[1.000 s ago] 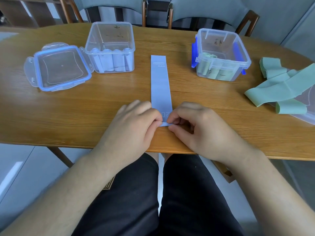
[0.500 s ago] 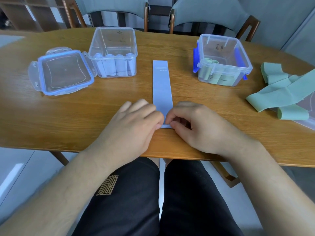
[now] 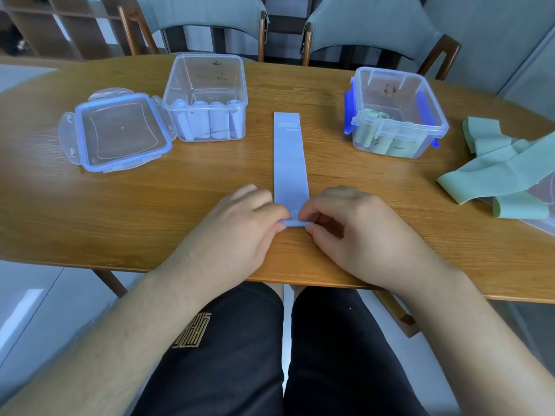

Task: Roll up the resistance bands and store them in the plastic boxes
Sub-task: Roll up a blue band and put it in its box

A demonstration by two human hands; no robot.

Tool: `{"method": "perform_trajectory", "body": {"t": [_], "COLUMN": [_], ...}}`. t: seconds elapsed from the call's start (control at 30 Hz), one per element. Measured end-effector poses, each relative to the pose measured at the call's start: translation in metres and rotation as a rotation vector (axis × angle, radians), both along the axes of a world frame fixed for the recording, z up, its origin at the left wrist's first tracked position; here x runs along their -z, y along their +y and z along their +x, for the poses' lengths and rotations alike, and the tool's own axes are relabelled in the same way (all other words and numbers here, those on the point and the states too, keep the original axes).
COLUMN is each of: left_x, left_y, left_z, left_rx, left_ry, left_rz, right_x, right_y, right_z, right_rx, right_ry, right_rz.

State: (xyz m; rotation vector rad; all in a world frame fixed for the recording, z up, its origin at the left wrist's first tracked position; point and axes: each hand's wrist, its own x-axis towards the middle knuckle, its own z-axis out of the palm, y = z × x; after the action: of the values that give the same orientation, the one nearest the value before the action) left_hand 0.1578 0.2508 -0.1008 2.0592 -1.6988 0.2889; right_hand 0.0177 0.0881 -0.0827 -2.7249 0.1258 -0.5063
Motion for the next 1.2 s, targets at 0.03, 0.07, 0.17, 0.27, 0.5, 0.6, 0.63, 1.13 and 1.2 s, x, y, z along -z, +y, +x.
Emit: {"method": "perform_trajectory", "body": {"t": [0.03,0.07,0.17,0.27,0.5,0.6,0.63,1.13,1.2], "left_x": [-0.001,-0.001,-0.002,0.001,0.002,0.001,0.002,0.004,0.004], "left_y": [0.0,-0.001,-0.001,0.0,-0.005,-0.005,-0.006,-0.014,-0.016], "left_z": [0.0,0.0,0.002,0.004,0.004,0.005,0.006,0.016,0.017], "left_rx": [0.003,0.008,0.016,0.005,-0.029,-0.011,-0.004,-0.016,-0.023], "left_ry": [-0.007,-0.014,-0.029,0.027,0.025,0.025,0.041,0.072,0.087], "left_rz": [-0.006,-0.007,-0.017,-0.035,-0.049,-0.046,-0.053,-0.056,-0.061], "right_x": [0.001,0.003,0.01,0.014,0.014,0.016,0.016,0.017,0.016], "right_y": [-0.001,-0.001,-0.002,-0.002,-0.001,-0.001,-0.002,-0.008,-0.009], "right_z": [0.001,0.002,0.004,0.005,0.007,0.005,0.006,0.019,0.02], "right_rx": [0.0,0.0,0.033,0.084,0.083,0.095,0.103,0.102,0.099], "right_ry": [-0.01,-0.019,-0.051,-0.061,-0.077,-0.089,-0.094,-0.079,-0.057], "right_rz": [-0.009,-0.015,0.007,0.041,0.001,-0.012,-0.017,-0.039,-0.026]}}
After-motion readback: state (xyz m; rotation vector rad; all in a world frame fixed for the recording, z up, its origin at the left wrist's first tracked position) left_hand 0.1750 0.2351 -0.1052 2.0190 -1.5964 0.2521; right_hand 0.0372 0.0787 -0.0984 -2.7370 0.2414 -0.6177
